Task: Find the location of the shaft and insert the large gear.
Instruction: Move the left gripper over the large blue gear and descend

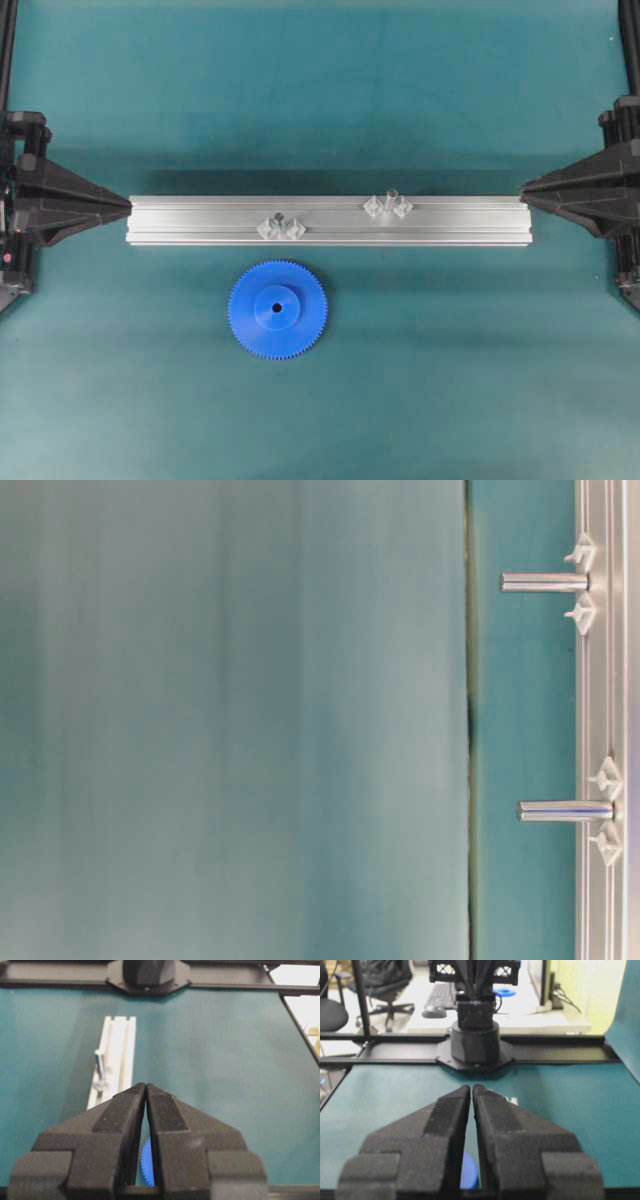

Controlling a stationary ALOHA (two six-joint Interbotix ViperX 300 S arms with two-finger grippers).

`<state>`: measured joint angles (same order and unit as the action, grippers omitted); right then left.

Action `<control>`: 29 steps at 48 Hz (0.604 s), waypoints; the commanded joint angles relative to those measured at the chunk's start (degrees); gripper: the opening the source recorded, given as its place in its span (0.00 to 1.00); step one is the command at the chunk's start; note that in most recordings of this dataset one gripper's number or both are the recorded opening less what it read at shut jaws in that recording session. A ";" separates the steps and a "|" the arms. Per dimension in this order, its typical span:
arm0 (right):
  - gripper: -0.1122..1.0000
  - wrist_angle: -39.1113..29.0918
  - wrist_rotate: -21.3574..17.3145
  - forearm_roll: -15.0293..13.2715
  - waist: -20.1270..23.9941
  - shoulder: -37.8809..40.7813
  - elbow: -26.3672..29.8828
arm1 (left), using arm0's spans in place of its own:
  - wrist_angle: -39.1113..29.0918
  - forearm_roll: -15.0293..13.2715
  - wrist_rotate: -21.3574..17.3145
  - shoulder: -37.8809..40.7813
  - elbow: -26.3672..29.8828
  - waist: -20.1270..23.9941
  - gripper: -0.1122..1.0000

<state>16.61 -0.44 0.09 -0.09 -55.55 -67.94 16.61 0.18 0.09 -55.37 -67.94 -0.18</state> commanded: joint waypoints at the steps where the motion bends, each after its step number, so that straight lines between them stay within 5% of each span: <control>1: 0.25 0.18 0.09 0.18 -0.26 0.88 0.62 | 0.44 0.53 1.93 2.02 3.34 -0.18 0.20; 11: 0.12 -11.87 -0.88 1.14 -0.26 0.79 3.16 | -2.29 0.62 3.08 8.79 9.67 -0.97 0.10; 29: 0.11 -29.00 -1.14 1.14 -1.93 0.44 5.01 | -16.00 0.79 4.22 23.55 18.63 -5.45 0.10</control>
<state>-10.46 -1.05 1.14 -1.49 -55.28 -65.04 2.99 0.88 4.22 -33.22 -52.73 -4.92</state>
